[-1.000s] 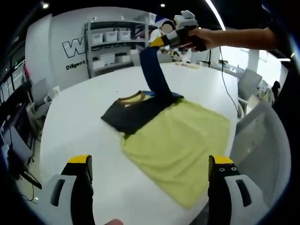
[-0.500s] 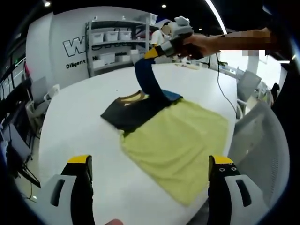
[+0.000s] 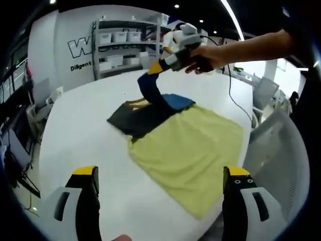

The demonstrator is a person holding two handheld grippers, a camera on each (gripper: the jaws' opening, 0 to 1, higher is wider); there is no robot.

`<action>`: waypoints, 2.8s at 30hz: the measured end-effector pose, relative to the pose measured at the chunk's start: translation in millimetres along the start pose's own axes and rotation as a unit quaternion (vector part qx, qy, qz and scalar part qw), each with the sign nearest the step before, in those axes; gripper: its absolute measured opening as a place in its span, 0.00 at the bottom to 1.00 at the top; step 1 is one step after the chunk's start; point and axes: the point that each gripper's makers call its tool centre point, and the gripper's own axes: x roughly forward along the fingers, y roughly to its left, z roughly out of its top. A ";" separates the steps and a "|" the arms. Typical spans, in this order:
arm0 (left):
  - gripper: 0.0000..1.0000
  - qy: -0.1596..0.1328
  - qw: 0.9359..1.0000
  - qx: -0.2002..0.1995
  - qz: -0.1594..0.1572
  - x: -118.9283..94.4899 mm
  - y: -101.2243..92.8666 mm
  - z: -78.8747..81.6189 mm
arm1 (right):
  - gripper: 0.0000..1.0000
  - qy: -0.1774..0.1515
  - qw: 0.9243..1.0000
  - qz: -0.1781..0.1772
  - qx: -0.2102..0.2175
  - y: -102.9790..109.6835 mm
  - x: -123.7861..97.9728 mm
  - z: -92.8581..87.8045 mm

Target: Fold the garment on the visible template until the final outline fits inside the template.

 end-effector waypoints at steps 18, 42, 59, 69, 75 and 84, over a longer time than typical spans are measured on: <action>0.99 -0.009 1.000 -0.017 0.004 1.2 6.7 -3.6 | 0.00 0.027 1.000 -0.003 0.010 15.2 38.2 -43.0; 0.99 -0.006 1.000 -0.029 0.005 -0.9 10.3 -12.9 | 0.01 0.009 0.996 0.043 -0.073 42.4 50.1 -46.9; 0.99 -0.002 1.000 -0.027 0.000 1.8 6.8 -18.3 | 0.24 -0.015 0.992 0.054 -0.109 43.8 23.8 -33.9; 0.99 0.007 1.000 -0.013 -0.003 0.7 3.9 -23.4 | 0.32 -0.027 0.989 0.070 -0.131 52.4 5.1 -29.5; 0.99 0.013 1.000 -0.011 -0.005 0.7 3.8 -27.2 | 0.36 -0.033 0.985 0.079 -0.150 55.1 -9.6 -27.7; 0.99 0.020 1.000 0.005 -0.011 1.1 0.1 -26.9 | 0.46 -0.033 0.984 0.082 -0.157 49.9 -30.1 -33.7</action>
